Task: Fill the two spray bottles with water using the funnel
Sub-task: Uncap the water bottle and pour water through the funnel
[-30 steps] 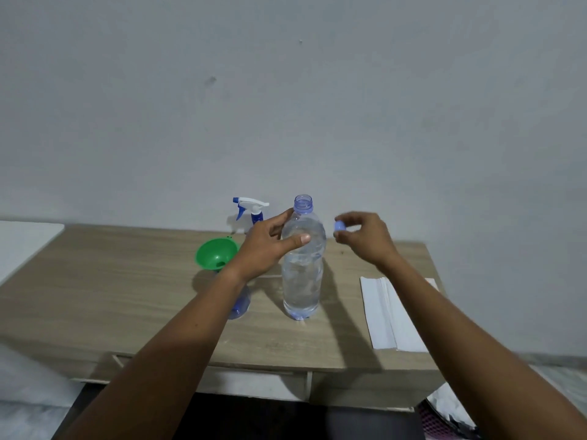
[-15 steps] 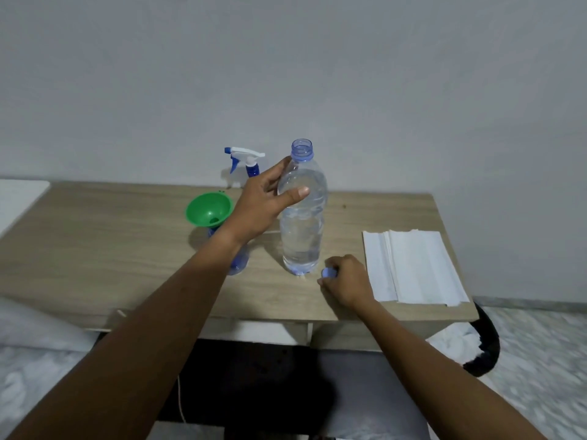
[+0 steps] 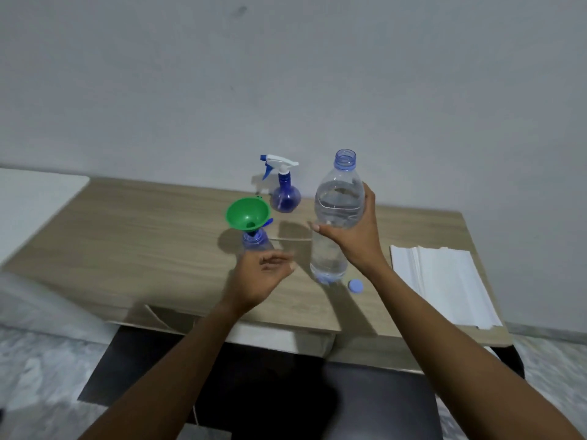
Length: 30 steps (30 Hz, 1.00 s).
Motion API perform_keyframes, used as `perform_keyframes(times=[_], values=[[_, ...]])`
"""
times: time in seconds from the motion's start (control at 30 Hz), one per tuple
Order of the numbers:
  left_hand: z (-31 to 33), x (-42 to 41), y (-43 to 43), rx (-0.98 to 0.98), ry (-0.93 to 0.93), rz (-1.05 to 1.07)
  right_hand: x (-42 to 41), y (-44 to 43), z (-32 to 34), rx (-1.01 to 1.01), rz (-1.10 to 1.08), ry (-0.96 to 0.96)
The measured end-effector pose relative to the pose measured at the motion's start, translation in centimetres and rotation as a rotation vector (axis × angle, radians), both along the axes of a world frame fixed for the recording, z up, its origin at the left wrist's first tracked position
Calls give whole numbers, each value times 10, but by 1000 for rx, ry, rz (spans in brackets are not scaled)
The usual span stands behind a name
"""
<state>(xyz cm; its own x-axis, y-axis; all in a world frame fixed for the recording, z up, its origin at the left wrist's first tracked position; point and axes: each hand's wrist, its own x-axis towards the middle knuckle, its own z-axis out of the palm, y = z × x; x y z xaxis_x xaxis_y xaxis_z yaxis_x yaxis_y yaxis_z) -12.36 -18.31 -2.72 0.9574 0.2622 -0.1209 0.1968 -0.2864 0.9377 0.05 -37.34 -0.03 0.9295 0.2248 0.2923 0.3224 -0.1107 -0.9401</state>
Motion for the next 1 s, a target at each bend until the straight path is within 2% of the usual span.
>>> perform_keyframes(times=[0.13, 0.27, 0.53, 0.73, 0.9, 1.0], values=[[-32, -19, 46, 191, 51, 129, -10, 17, -2, 20, -137, -17], [-32, -12, 76, 234, 45, 253, -21, 30, 0, 23, -210, -48], [-11, 19, 87, 99, -10, 32, -39, 41, 8, -52, -254, -58], [-13, 25, 90, 64, -43, -13, -48, 36, 31, -221, -156, -71], [-15, 28, 91, 97, -70, -4, -53, 34, 45, -484, -66, -85], [-21, 31, 93, 106, -64, 0, -55, 32, 46, -577, -35, -66]])
